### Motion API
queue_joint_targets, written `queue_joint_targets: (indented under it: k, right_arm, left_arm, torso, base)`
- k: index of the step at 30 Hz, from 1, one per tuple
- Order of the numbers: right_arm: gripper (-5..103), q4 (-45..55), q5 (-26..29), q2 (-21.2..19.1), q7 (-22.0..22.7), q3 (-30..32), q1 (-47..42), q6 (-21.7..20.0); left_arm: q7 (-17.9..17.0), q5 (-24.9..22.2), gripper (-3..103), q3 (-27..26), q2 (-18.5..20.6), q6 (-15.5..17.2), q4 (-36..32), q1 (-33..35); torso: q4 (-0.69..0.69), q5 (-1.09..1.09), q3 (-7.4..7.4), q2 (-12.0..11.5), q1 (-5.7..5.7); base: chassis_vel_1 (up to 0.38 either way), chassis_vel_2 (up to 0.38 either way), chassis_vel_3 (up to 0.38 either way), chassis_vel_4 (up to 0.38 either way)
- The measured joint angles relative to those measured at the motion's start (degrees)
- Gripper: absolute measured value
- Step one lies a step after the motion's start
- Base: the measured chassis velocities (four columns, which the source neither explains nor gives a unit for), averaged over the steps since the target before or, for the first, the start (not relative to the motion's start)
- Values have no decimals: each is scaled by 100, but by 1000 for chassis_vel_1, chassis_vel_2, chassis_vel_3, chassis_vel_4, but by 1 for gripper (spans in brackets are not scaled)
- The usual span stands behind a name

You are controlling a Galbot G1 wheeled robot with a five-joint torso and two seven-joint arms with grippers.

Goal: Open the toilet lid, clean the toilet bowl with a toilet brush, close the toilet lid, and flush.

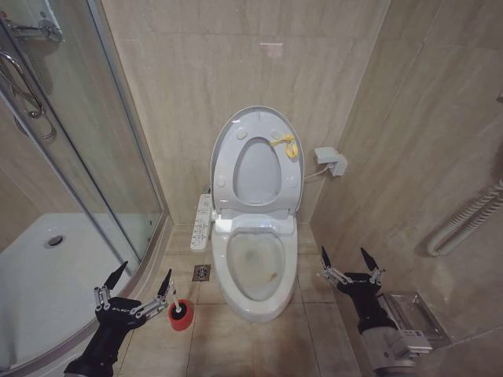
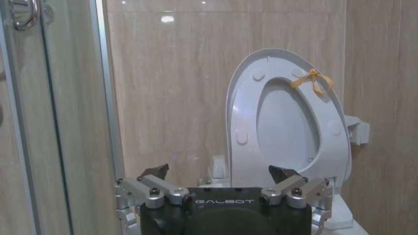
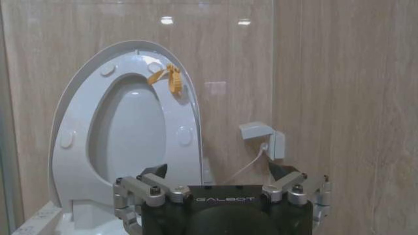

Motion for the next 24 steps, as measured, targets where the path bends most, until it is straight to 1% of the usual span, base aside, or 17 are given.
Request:
queue_joint_targets:
  k: [24]
  right_arm:
    - [100,0,0,0,0,0,0,0]
  left_arm:
    - [0,0,100,0,0,0,0,0]
  torso:
    - [0,0,0,0,0]
  base:
    - [0,0,0,0]
